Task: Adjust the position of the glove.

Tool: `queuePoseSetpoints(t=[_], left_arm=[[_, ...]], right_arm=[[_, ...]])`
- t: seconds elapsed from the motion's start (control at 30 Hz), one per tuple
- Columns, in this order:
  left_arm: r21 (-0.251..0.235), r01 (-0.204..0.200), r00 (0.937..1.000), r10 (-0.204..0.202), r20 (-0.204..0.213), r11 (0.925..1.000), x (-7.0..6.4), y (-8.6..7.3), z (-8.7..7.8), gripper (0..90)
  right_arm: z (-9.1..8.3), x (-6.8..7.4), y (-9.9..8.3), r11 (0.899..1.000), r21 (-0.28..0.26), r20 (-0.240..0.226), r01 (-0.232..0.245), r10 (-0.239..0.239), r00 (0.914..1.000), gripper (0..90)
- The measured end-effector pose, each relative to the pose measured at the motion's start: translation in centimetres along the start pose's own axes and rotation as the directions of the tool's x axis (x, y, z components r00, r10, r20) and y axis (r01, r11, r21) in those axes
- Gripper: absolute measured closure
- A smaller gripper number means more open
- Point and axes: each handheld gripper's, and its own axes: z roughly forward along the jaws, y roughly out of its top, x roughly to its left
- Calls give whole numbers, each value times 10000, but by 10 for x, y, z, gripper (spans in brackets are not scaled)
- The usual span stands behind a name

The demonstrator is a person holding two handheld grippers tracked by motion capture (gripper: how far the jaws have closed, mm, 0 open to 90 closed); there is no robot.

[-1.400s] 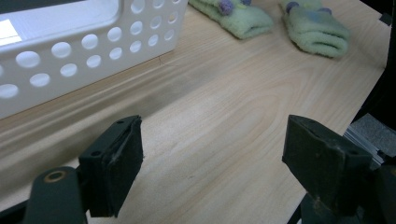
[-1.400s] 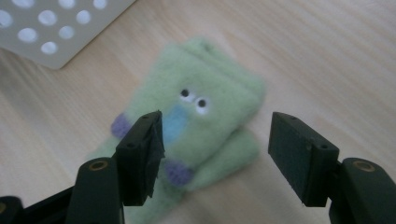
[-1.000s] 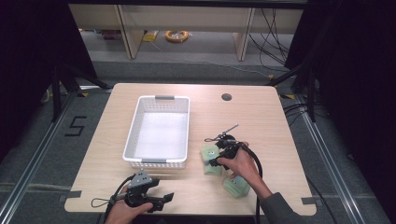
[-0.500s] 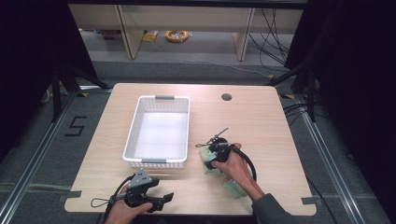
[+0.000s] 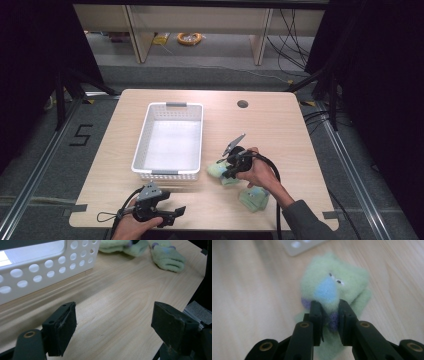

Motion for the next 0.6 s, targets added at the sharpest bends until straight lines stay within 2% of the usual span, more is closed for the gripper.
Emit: queuePoseSetpoints(t=[0.03, 0.07, 0.1, 0.13, 0.23, 0.27, 0.3, 0.4, 0.43, 0.47, 0.5, 0.53, 0.57, 0.6], left_arm=[[-14, 5, 10000, -5, -8, 10000, 0, 0, 0, 196], [-32, 10, 10000, -10, -16, 10000, 0, 0, 0, 196], [-51, 10, 10000, -10, -3, 10000, 0, 0, 0, 196], [-53, 10, 10000, -10, -21, 10000, 0, 0, -1, 196], [-50, 32, 10000, -32, -50, 10000, 1, 0, -1, 196], [-73, 36, 10000, -37, -64, 10000, 1, 0, -1, 195], [-60, 40, 10000, -40, -61, 10000, 1, 0, -1, 196], [-38, 4, 9999, -4, -114, 10000, 1, 0, -1, 195], [-18, 0, 10000, -1, -49, 10000, 2, 1, -2, 195], [-30, -1, 10000, 1, -59, 10000, 2, 1, -1, 196], [-35, 2, 10000, -3, -64, 10000, 2, 0, -1, 196], [-29, 3, 10000, -4, -61, 10000, 2, 0, -1, 195], [-39, -1, 10000, 0, -75, 10000, 2, 0, -1, 195], [-18, -1, 10000, 1, -57, 10000, 2, 0, -2, 196]], right_arm=[[-6, 4, 1, 9998, -8, -129, 206, -206, 9997, 768], [-14, 12, 2, 9960, 13, -370, 896, -895, 9953, 771], [-14, 12, 2, 9960, 13, -370, 896, -895, 9953, 771], [-17, 18, 3, 9929, 53, -373, 1186, -1183, 9923, 773], [-22, 34, -1, 9864, 430, -669, 1587, -1557, 9855, 777], [-21, 37, -1, 9778, 164, -757, 2090, -2072, 9754, 777], [-23, 43, -3, 9766, 162, -1004, 2143, -2117, 9722, 777], [-21, 49, -5, 9577, 57, -1479, 2879, -2839, 9474, 776], [-21, 53, -7, 9547, 297, -1462, 2961, -2889, 9461, 776], [-18, 55, -7, 9403, 164, -1668, 3401, -3328, 9281, 776], [-15, 57, -8, 9274, 189, -1762, 3737, -3648, 9143, 776], [-15, 60, -10, 9308, 545, -1691, 3616, -3483, 9220, 775], [-14, 62, -11, 9310, 605, -1709, 3600, -3457, 9227, 775], [-10, 61, -11, 9076, 313, -1851, 4186, -4063, 8948, 774]])
